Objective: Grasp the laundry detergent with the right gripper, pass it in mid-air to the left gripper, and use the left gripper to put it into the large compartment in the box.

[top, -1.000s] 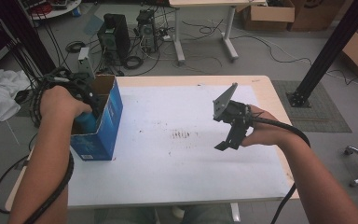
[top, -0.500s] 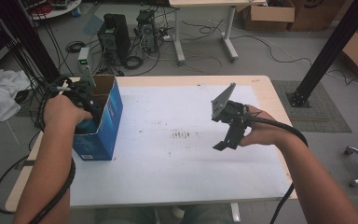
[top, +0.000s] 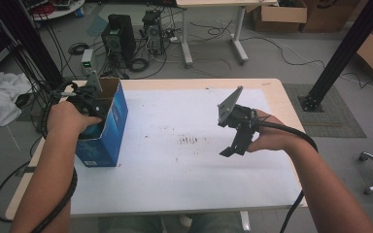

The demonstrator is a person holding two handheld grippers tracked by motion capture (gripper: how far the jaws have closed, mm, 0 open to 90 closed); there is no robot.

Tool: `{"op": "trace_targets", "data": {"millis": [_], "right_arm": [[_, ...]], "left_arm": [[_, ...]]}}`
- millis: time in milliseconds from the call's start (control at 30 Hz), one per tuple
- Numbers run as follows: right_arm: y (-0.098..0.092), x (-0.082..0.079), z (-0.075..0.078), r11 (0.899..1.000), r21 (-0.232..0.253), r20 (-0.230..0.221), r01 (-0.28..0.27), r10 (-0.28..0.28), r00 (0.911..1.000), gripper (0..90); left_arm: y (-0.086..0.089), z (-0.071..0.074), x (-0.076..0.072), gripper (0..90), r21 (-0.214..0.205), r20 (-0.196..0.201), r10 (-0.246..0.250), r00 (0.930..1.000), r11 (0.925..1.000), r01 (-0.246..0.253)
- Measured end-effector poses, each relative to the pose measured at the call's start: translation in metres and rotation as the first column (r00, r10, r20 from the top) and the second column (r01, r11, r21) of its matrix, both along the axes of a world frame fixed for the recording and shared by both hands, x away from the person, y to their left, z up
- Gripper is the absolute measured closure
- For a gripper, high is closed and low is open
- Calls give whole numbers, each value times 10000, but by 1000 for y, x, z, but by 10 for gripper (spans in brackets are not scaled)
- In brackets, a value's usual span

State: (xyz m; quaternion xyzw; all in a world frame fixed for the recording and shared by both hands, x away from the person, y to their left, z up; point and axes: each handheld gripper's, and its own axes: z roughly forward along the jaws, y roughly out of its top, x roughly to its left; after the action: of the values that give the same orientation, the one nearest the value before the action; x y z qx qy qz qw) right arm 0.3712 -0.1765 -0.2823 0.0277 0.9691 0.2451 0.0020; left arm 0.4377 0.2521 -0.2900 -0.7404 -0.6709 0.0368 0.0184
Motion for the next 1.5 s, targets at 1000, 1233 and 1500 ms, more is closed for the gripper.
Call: {"op": "trace_targets", "data": {"millis": [1000,1233,1500], "right_arm": [[-4,-5,8,9997,-233,157,78,-74,9998,0],[-6,-5,11,9997,-254,185,63,-58,9998,0],[-5,-4,11,9998,-211,165,17,-13,9999,0]], "left_arm": [[-3,31,-4,235,22,366,-76,9993,10000,75],[-7,45,-7,217,-4,416,-196,9989,9998,197],[-13,64,-7,163,184,564,-312,9979,9994,302]]}}
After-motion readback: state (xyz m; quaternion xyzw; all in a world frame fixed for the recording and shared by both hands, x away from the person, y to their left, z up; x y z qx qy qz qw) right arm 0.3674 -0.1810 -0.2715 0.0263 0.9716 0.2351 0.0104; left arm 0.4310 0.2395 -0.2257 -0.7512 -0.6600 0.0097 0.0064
